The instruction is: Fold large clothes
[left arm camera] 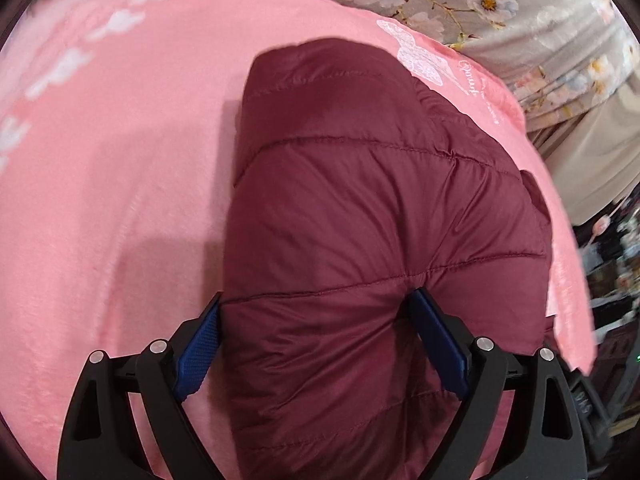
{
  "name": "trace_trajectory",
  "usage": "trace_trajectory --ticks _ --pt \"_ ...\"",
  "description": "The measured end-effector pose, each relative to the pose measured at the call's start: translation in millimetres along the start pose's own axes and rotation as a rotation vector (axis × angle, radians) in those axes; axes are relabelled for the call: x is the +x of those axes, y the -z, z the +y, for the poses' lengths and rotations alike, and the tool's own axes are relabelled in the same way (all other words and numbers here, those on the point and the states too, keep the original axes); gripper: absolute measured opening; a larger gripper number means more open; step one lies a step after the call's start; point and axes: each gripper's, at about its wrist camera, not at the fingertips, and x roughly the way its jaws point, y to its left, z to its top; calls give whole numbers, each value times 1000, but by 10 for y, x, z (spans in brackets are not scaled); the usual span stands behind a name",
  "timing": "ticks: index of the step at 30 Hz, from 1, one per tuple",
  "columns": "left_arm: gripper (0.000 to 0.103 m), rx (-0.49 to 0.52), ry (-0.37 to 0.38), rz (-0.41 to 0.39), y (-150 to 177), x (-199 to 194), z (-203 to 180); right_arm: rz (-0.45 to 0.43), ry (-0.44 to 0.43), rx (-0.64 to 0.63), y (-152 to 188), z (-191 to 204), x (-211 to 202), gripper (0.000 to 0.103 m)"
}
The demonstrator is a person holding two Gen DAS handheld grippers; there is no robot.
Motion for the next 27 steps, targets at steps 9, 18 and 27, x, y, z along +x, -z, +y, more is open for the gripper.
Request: trace_trajectory --ticks 9,18,27 --pt "86 53 -18 -40 44 -26 -122 27 -65 -14 -39 20 74 51" --pt "30 225 -74 -125 83 -422 -416 -24 -31 -59 -16 228 -125 14" --pt "23 341 1 -305 -124 -1156 -546 -210 2 -250 -223 1069 -574 12"
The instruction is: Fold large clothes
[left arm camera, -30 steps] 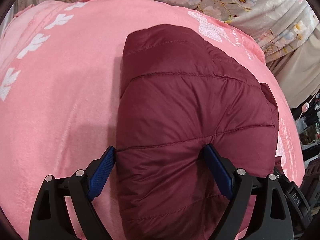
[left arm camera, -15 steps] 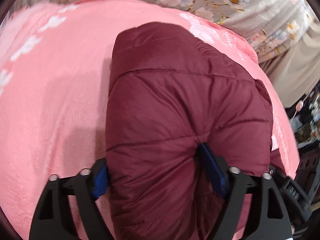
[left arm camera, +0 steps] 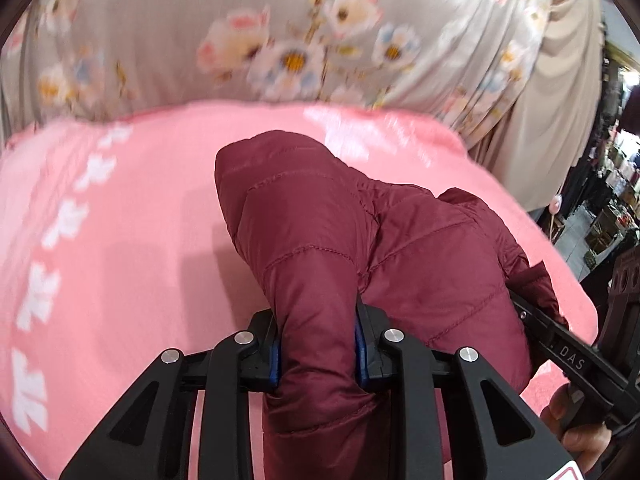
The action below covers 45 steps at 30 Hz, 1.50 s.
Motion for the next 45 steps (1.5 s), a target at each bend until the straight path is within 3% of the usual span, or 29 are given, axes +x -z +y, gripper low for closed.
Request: trace_trajectory --ticks 5,10,19,27,33,42,45 --pt "23 64 -18 -142 -403 -283 167 -100 -51 -68 -406 445 48 12" --pt "23 92 -50 -261 -786 -384 565 -165 -88 -157 -803 967 335 12" --pt "23 105 -102 -343 -1202 -12 1556 -181 -129 -261 -1188 1630 1412 12" --pt "24 80 -130 -311 -1301 686 2246 -121 -123 -276 -1130 1683 2424 12" --pt "24 52 -129 -222 -1156 1323 2572 -29 -86 -240 -914 1511 3094 12" --pt "26 33 -152 -148 -909 1786 2790 73 -34 -219 -635 1328 3492 13" --pt "36 13 -162 -112 -917 1832 2842 120 -33 -187 -649 1255 3565 17"
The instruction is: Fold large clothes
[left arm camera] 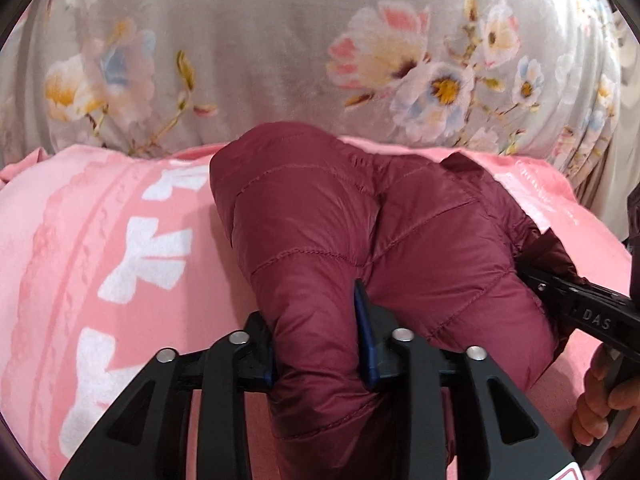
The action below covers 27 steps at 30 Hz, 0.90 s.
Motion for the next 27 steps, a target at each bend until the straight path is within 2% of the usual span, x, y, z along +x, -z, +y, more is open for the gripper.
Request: trace_trajectory --ticks 2,3,4,5,6,10,12,14,16,19,23,25,27 --pt "47 -27 -13 41 6 25 39 36 17 11 19 -33 2 25" --pt "50 -57 -22 69 8 15 73 48 25 9 32 -52 -37 26" --pt "58 -84 -36 88 14 -10 103 53 36 4 43 -65 -82 32" --pt "65 -115 -77 109 21 -66 148 52 59 -3 61 -87 -169 38" --pt "66 -134 -124 121 29 -148 187 49 73 -7 72 -114 -245 40" --pt "66 -161 -232 141 -10 -519 242 -3 145 -26 87 -160 -721 42" --pt "66 -171 -282 157 -81 -640 180 -8 159 -65 40 -43 -835 33" --pt "66 -193 -298 187 -141 -676 83 -5 184 -116 -15 130 -861 20" --pt "66 -204 -300 209 -167 -662 -51 2 213 -177 -53 307 -797 14" --pt "66 -192 -346 230 -115 -534 -256 31 243 -184 -62 370 -597 12" --pt "66 -220 -387 278 47 -258 -335 112 286 -139 49 228 -250 12" --pt "68 -255 -382 271 126 -202 -316 134 273 -109 133 157 -168 12" --pt "69 -247 -391 255 158 -178 -330 133 281 -117 208 138 -125 12"
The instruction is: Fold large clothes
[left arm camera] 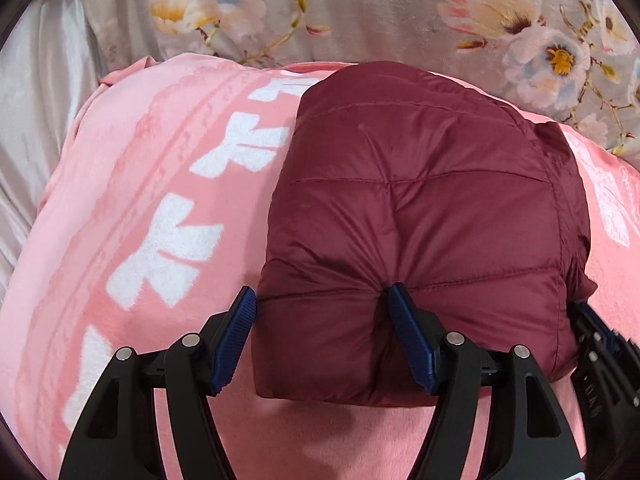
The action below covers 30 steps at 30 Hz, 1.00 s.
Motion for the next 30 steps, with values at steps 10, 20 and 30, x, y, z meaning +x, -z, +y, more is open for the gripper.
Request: trace_trajectory --ticks 10,20,30 --pt "75 28 -12 -68 121 113 -53 -2 21 -16 76 37 58 11" --pt "75 48 -35 -77 139 156 -102 3 51 -43 73 114 89 12" --pt "75 62 -52 -78 136 167 -136 3 62 -47 69 129 88 12"
